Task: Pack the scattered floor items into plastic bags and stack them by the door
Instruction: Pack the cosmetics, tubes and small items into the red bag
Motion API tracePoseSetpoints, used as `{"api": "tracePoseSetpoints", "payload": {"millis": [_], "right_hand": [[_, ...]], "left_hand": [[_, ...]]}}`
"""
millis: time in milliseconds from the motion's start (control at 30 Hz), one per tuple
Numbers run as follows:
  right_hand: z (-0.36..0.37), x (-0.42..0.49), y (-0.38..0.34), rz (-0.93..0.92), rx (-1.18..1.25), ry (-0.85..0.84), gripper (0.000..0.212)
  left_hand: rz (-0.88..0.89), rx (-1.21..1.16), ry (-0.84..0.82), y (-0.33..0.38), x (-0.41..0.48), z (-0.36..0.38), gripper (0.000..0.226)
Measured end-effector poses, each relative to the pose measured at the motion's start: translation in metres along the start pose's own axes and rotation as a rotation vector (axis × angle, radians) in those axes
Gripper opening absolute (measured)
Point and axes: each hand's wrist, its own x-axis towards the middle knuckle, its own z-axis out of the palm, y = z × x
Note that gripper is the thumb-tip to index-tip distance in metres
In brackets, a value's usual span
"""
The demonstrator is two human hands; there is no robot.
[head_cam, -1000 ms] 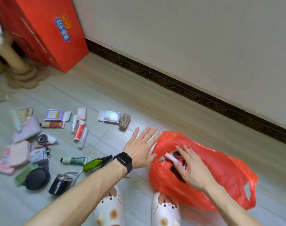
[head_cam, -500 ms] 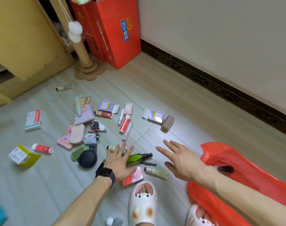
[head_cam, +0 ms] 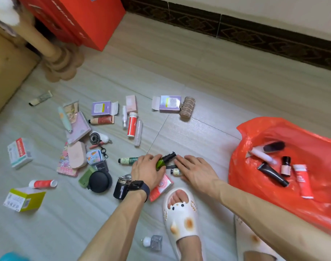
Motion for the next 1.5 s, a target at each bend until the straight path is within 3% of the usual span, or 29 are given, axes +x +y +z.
{"api": "tracePoseSetpoints", "payload": {"millis": [233,433,533,600,700,800,900,1000,1100,1200,1300,1400,1500], "right_hand": [[-0.014,0.008,-0.007,0.01,-0.009,0.031,0.021],[-0.033,0.006,-0.006,0.197,-0.011,-0.112,0.027],[-0.054,0.0,-0.005,0.331,0.239,-0.103,0.036],[-0.071,-0.017,-0.004,0.334,0.489,0.006,0.043],[-0.102,-0.064,-0.001,0.34,0.859,0.243,0.034],[-0.123,-0.121,0.014,0.459,1.226,0.39,0.027],[-0.121,-0.171,0.043,0.659,1.382,0.528,0.026],[-0.108,-0.211,0.073,0.935,1.355,0.573,0.021],[-0.096,-0.239,0.097,1.135,1.465,0.491,0.015],[-0.093,-0.25,0.111,1.195,1.542,0.399,0.013],[-0.095,-0.249,0.121,1.232,1.49,0.394,0.01],[-0.09,-0.244,0.131,1.239,1.405,0.436,0.036],[-0.092,-0.243,0.128,1.189,1.199,0.384,0.058]], "left_hand": [[-0.089,-0.104,-0.021,-0.006,0.004,-0.012,0.037],[-0.106,-0.234,0.004,-0.016,-0.003,-0.02,0.039],[-0.031,-0.293,0.05,-0.009,-0.007,-0.034,0.035],[0.049,-0.319,0.096,0.0,-0.007,-0.048,0.035],[0.192,-0.369,0.159,0.029,-0.004,-0.072,0.038],[0.341,-0.429,0.181,0.078,-0.005,-0.097,0.041],[0.502,-0.439,0.124,0.137,-0.009,-0.115,0.044],[0.693,-0.324,-0.021,0.201,-0.01,-0.122,0.038],[0.831,-0.062,-0.199,0.263,-0.011,-0.122,0.029],[0.848,0.15,-0.295,0.306,-0.011,-0.11,0.034],[0.792,0.131,-0.362,0.323,-0.006,-0.079,0.036],[0.888,0.344,-0.239,0.31,-0.002,-0.058,0.036],[1.124,0.657,-0.014,0.283,-0.002,-0.055,0.061]]}}
